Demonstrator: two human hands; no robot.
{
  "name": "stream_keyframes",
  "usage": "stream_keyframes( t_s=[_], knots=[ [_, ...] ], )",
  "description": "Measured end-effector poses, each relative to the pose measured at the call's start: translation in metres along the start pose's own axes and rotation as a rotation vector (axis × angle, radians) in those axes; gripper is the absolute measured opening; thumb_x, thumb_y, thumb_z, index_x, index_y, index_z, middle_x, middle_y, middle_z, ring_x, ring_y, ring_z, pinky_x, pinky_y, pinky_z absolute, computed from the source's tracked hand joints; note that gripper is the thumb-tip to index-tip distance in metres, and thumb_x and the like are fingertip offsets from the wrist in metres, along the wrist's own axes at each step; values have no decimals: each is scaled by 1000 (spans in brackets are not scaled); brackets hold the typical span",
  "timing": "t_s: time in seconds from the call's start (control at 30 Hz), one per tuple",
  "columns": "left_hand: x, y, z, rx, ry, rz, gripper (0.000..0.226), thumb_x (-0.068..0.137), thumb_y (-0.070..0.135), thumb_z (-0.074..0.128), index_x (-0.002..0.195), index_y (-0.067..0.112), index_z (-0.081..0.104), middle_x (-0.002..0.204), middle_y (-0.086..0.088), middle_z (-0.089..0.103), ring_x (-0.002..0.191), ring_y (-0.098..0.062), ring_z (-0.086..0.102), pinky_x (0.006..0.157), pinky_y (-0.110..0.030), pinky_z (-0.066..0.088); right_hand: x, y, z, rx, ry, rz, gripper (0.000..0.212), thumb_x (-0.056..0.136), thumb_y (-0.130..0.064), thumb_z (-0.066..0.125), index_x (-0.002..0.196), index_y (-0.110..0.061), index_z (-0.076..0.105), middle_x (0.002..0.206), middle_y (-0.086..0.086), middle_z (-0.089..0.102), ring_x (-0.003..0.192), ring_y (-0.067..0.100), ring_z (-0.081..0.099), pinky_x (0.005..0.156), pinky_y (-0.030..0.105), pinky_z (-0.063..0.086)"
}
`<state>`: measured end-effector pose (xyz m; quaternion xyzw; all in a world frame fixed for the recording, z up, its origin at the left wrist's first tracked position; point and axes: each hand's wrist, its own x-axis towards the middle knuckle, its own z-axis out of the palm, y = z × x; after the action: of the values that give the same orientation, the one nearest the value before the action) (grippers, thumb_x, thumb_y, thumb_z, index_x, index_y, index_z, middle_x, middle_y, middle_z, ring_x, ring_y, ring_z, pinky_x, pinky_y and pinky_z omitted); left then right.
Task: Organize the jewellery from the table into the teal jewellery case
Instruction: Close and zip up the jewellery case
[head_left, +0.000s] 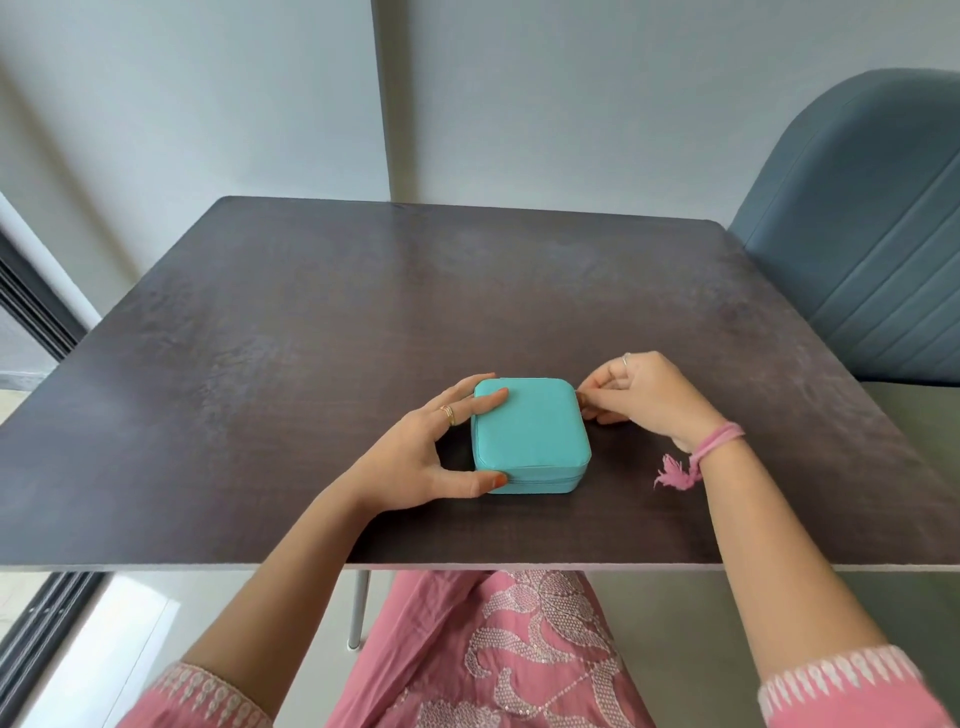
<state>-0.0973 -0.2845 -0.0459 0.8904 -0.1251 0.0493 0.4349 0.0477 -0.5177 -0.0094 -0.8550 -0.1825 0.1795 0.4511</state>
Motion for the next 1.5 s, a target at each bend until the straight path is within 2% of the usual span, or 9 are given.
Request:
stream_keyframes(
  t_s=[0.33, 0.47, 0.63, 0.73, 0.83, 0.97, 1.17, 1.33, 1.5],
  knots=[
    [1, 1, -2, 9, -34, -24, 76, 75, 49, 70, 142, 43, 34, 154, 18, 21, 139, 4, 25, 115, -23, 24, 31, -34, -1, -353, -190, -164, 3, 82, -10, 72, 84, -9, 74, 70, -2, 71, 57, 0, 65, 56, 10, 48],
    [0, 2, -3, -5, -44, -36, 76, 76, 49, 70, 142, 43, 33, 157, 17, 17, 140, 3, 23, 116, -26, 24, 28, -29, 0, -343, -155, -166, 5, 82, -16, 73, 87, -17, 75, 79, -6, 72, 71, 4, 69, 67, 14, 51],
    [-6, 8, -2, -96, -18, -93, 83, 80, 40, 72, 147, 39, 23, 159, 16, 4, 143, 5, 7, 117, -20, 15, -5, 10, 16, 61, 6, -66, 28, 93, -13, 59, 120, -15, 63, 109, -6, 69, 102, 6, 65, 98, 34, 50],
    [-17, 25, 8, -366, 198, -239, 70, 88, 38, 57, 148, 35, 20, 157, 19, 13, 141, 6, 15, 116, -20, 20, -39, 26, 35, 317, 155, -17, 25, 96, -18, 52, 117, -27, 63, 114, -9, 67, 109, 6, 62, 104, 38, 45],
    [-24, 42, 30, -584, 437, -420, 52, 97, 31, 47, 147, 29, 32, 150, 15, 35, 135, 4, 34, 116, -25, 25, -69, 30, 56, 435, 171, -2, 28, 91, -41, 54, 118, -39, 62, 127, -15, 61, 123, 3, 52, 111, 38, 36],
    [-23, 59, 57, -555, 517, -486, 44, 100, 27, 42, 144, 19, 40, 145, 14, 41, 130, 6, 37, 110, -16, 25, -84, 20, 73, 507, 142, -28, 36, 100, -29, 44, 135, -28, 51, 133, -19, 55, 126, -2, 47, 114, 37, 32],
    [-19, 63, 57, -623, 578, -500, 44, 101, 25, 40, 145, 19, 36, 144, 17, 38, 133, 3, 34, 113, -19, 23, -82, 2, 83, 574, 133, -18, 40, 101, -22, 38, 140, -23, 47, 137, -20, 51, 128, -5, 43, 116, 34, 29],
    [-16, 30, 21, -659, 698, -461, 44, 98, 26, 47, 142, 17, 43, 143, 11, 44, 132, -5, 41, 116, -37, 27, -58, -36, 99, 721, 34, -34, 40, 101, -16, 35, 139, -17, 47, 136, -11, 54, 126, 1, 48, 113, 32, 33],
    [-9, -12, -52, -671, 834, -426, 47, 90, 25, 50, 135, 11, 51, 137, -2, 54, 128, -14, 48, 114, -41, 31, -6, -85, 138, 798, -99, -123, 36, 99, -14, 35, 127, -24, 57, 125, -8, 62, 119, 5, 55, 106, 28, 40]
  ],
)
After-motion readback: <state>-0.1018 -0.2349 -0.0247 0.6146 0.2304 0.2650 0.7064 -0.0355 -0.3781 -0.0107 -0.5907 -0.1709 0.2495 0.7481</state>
